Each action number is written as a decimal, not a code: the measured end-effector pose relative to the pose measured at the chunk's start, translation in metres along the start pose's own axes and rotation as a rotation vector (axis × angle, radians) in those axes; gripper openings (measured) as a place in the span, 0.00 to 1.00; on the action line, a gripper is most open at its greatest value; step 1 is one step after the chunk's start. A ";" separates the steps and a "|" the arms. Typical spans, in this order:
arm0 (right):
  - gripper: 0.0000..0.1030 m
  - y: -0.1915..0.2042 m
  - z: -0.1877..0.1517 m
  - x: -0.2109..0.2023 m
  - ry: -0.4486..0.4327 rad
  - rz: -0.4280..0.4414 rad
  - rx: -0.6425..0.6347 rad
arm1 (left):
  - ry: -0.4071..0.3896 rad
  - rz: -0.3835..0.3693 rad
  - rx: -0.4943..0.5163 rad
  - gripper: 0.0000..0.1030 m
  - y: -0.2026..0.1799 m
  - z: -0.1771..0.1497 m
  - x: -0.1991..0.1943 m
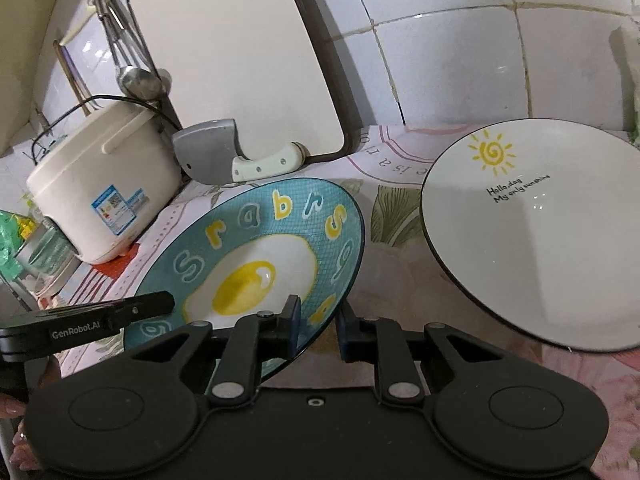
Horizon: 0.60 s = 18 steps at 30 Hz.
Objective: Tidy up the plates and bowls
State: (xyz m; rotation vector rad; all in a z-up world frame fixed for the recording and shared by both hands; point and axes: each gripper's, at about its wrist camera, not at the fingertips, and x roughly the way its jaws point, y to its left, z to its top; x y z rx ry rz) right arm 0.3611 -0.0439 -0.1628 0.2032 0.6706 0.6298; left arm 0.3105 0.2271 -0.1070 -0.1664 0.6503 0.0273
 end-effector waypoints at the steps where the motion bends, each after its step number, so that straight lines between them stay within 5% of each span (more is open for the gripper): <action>1: 0.22 0.001 -0.001 -0.006 -0.005 0.002 0.002 | -0.003 0.001 0.006 0.17 -0.003 -0.001 -0.005; 18: 0.23 0.004 -0.014 -0.121 -0.049 0.018 0.001 | -0.041 -0.043 0.071 0.17 -0.070 -0.007 -0.106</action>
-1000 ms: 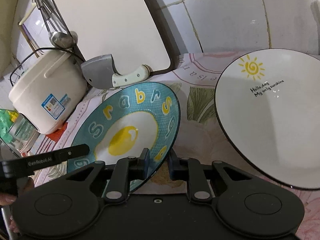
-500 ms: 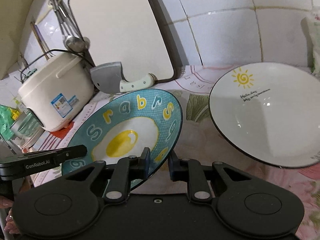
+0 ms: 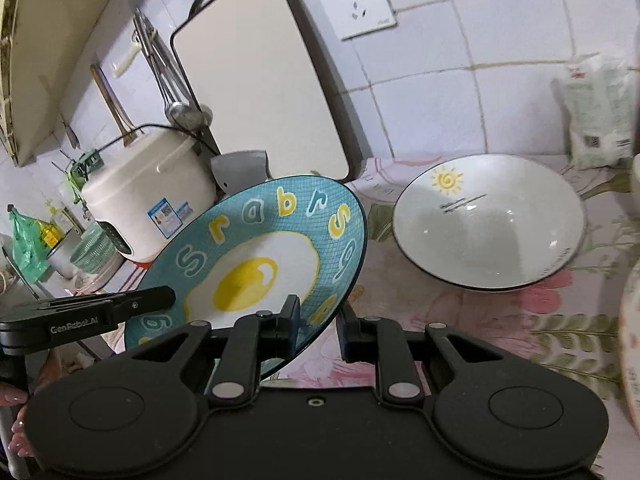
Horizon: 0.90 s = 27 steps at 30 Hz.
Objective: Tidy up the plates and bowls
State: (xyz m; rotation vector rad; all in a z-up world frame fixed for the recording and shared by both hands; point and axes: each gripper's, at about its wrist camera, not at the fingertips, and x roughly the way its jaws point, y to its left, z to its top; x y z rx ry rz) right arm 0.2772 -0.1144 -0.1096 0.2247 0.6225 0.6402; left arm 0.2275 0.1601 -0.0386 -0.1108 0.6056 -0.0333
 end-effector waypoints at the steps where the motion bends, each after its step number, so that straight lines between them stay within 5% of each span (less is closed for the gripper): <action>1: 0.23 -0.002 0.000 -0.007 -0.006 -0.001 0.003 | -0.005 -0.003 0.006 0.17 -0.005 0.000 -0.003; 12: 0.23 -0.034 0.024 -0.052 -0.059 -0.048 0.014 | -0.058 -0.043 0.044 0.17 -0.062 0.031 -0.003; 27: 0.24 -0.105 0.063 -0.045 -0.016 -0.130 0.032 | -0.015 -0.107 0.045 0.16 -0.116 0.058 0.077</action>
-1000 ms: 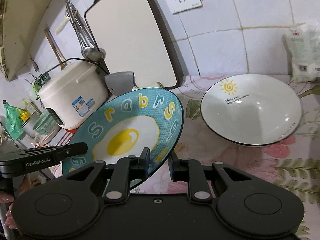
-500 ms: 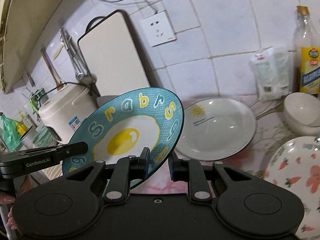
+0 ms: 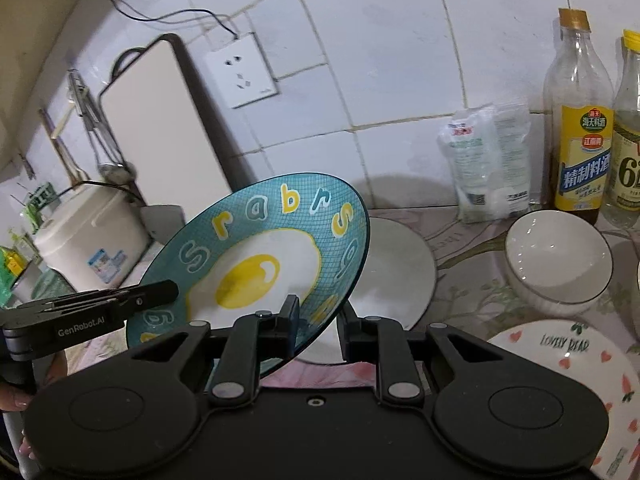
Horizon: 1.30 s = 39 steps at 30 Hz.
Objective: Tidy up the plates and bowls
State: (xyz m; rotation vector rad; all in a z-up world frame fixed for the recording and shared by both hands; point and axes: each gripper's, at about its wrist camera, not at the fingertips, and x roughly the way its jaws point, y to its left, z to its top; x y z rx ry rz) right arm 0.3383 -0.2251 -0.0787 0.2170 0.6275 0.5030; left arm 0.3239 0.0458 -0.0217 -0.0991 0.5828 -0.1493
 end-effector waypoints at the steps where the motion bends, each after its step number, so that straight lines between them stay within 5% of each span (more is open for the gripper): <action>1: 0.24 -0.004 0.001 0.004 0.007 -0.006 0.000 | 0.006 -0.003 -0.005 0.16 0.000 0.001 0.006; 18: 0.25 -0.035 -0.001 0.063 0.120 -0.047 0.046 | 0.135 0.016 -0.062 0.17 0.012 -0.006 0.092; 39: 0.28 -0.031 0.000 0.082 0.131 -0.129 0.002 | 0.188 0.015 -0.053 0.18 0.013 -0.009 0.117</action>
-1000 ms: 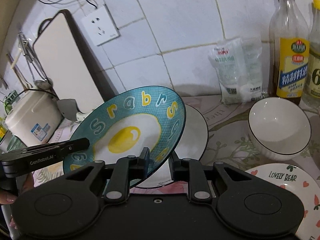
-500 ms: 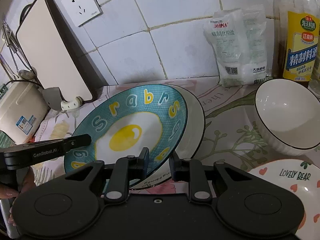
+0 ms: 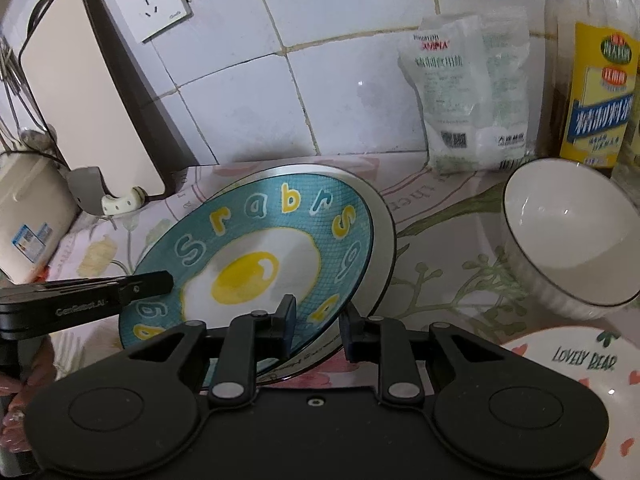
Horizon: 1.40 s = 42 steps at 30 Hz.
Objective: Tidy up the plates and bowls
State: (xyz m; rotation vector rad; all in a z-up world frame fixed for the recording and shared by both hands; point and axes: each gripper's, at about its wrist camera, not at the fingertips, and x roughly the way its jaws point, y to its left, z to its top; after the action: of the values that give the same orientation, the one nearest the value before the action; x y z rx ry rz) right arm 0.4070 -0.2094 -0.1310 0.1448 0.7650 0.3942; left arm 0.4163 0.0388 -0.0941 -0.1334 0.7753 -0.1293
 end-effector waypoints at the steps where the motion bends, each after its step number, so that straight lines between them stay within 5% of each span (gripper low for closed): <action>1: 0.29 0.003 0.000 -0.001 -0.005 -0.020 -0.019 | -0.001 -0.004 -0.002 0.18 0.001 -0.001 0.000; 7: 0.37 0.031 -0.007 0.003 -0.045 -0.203 -0.196 | 0.010 0.002 0.018 0.19 -0.002 -0.002 0.000; 13: 0.37 0.027 -0.008 0.009 -0.054 -0.268 -0.216 | -0.007 0.055 0.071 0.20 -0.012 -0.002 -0.004; 18: 0.37 0.028 -0.011 -0.011 -0.103 -0.219 -0.200 | -0.037 0.078 0.119 0.23 -0.015 -0.005 -0.026; 32: 0.39 0.039 -0.029 -0.120 -0.206 -0.009 -0.168 | -0.071 -0.010 0.198 0.33 -0.045 -0.021 -0.131; 42: 0.49 0.043 -0.055 -0.187 -0.237 0.067 -0.229 | -0.099 -0.024 0.267 0.53 -0.073 -0.046 -0.193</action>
State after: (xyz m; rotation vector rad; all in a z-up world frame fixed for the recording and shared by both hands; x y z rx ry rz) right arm 0.2333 -0.2450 -0.0380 0.0015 0.4780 0.5158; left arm 0.2423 -0.0050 0.0183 0.1039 0.6517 -0.2454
